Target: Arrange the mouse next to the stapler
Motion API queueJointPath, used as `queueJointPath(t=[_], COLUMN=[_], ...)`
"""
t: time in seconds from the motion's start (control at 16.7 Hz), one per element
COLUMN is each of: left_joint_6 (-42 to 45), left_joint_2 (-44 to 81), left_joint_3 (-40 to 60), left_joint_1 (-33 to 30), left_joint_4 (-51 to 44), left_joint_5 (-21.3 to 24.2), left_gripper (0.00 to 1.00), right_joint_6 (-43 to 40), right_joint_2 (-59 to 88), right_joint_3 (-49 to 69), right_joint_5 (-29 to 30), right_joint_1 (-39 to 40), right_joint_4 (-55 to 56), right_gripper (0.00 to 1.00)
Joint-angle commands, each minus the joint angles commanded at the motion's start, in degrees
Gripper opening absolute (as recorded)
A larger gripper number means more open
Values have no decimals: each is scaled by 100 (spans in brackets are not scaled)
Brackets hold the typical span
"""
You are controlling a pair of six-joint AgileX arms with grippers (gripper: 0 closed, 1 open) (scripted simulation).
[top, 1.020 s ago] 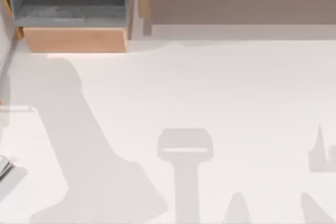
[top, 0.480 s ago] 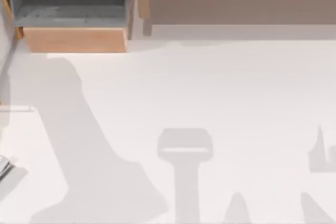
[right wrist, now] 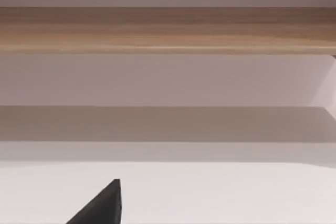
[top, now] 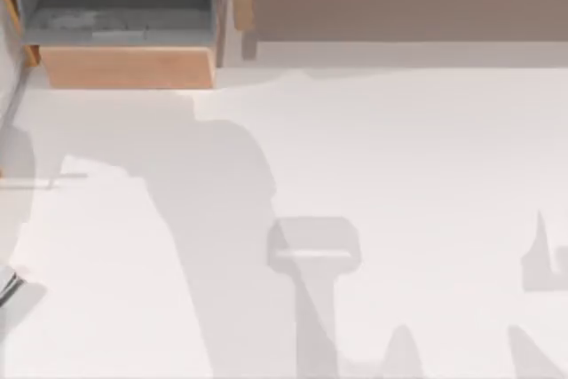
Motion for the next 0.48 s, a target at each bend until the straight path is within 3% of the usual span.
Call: queueJointPath(t=[0.48], left_joint_6=[-740], left_joint_2=[-2398], left_joint_3=[-1887], left_joint_1=[-1170], left_joint_4=[27], left_joint_5=[-145], left_gripper=[0], right_joint_6=[0], right_joint_2=[0], right_joint_3=[0], right_joint_5=[0], right_joint_1=[0], right_joint_4=[0], right_gripper=[100])
